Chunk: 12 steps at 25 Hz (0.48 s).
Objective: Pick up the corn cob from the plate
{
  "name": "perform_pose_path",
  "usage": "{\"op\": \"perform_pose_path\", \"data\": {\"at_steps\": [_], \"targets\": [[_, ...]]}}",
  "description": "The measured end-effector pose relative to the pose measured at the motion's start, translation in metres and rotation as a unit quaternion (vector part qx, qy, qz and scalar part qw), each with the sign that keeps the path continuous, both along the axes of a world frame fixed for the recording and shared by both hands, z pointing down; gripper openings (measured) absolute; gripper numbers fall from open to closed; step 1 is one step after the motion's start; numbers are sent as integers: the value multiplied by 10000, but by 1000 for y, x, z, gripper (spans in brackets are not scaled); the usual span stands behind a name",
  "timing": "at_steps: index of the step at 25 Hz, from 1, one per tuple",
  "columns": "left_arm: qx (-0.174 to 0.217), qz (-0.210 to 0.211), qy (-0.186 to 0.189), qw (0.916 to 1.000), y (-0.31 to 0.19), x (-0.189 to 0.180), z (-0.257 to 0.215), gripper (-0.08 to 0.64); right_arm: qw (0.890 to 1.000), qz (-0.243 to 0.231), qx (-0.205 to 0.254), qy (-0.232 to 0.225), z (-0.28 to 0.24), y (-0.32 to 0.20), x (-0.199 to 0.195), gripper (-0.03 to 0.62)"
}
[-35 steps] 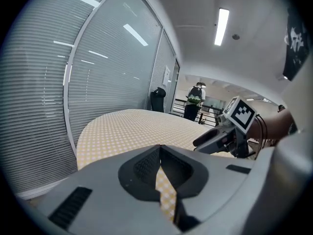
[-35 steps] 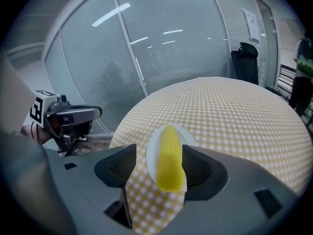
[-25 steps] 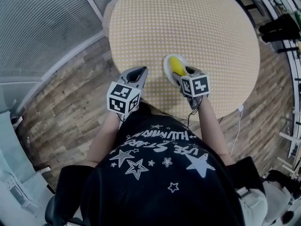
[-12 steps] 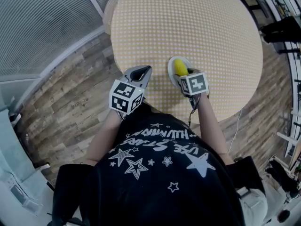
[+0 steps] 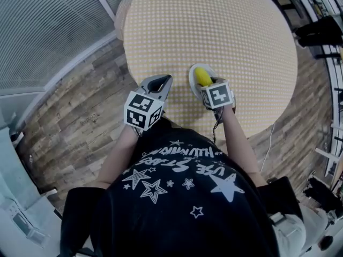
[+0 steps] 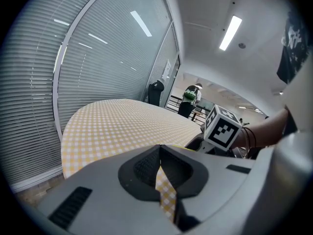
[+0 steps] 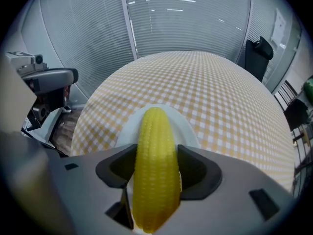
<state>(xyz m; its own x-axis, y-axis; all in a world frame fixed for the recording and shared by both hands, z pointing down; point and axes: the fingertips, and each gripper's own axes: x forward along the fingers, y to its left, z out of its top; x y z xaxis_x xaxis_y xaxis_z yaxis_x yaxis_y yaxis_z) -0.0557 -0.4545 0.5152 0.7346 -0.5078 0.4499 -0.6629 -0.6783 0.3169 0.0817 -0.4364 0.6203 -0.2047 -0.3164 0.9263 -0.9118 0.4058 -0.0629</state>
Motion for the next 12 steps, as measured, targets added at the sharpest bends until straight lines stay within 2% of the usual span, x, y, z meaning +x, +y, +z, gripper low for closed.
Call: {"op": "perform_pose_path", "data": {"at_steps": [7,12], "targets": [[92,-28,-27,10000,9,4,-8,8,9998,-45,153,-89,-4,2,-1,259],[185,-175,-72,9996,16,2,-14,8,9978,-94,452,-484,-21,2,-4,259]]}}
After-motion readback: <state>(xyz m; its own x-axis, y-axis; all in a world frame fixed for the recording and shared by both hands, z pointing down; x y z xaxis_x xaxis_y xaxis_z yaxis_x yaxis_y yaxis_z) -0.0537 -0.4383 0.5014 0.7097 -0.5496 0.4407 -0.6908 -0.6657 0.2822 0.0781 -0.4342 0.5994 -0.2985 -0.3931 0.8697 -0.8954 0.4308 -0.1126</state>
